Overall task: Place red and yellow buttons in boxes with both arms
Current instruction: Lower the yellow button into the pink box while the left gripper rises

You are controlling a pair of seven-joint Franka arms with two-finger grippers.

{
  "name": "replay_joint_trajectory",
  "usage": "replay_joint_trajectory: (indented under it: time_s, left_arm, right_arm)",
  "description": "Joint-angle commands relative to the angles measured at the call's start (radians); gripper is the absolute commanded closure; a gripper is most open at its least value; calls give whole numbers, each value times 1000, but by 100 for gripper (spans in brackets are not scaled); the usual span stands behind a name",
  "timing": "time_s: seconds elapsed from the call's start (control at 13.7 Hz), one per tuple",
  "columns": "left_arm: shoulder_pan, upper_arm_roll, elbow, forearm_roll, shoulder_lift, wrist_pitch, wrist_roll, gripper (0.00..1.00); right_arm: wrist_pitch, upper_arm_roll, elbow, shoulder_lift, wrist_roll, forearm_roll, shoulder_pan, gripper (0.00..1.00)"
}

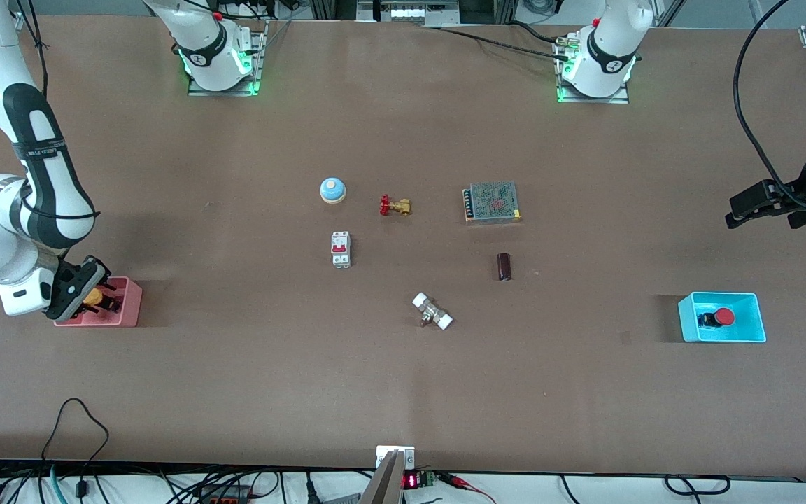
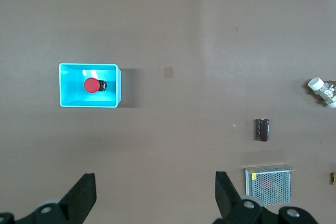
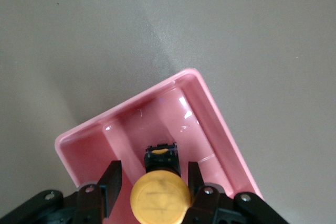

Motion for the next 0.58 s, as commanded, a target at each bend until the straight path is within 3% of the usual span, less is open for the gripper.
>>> replay_joint_trajectory:
  time_s: [0.0,0.51]
  left_arm:
    - [-4,3,-87,-14,-59,41,-14,0]
    - [-3,12,-25,-12,-35,-1,-37,0]
  right_arm:
    - [-2,16,16,4,-33,25,-17,35]
    - [-5,16,20,-31,-33,36,-21,35]
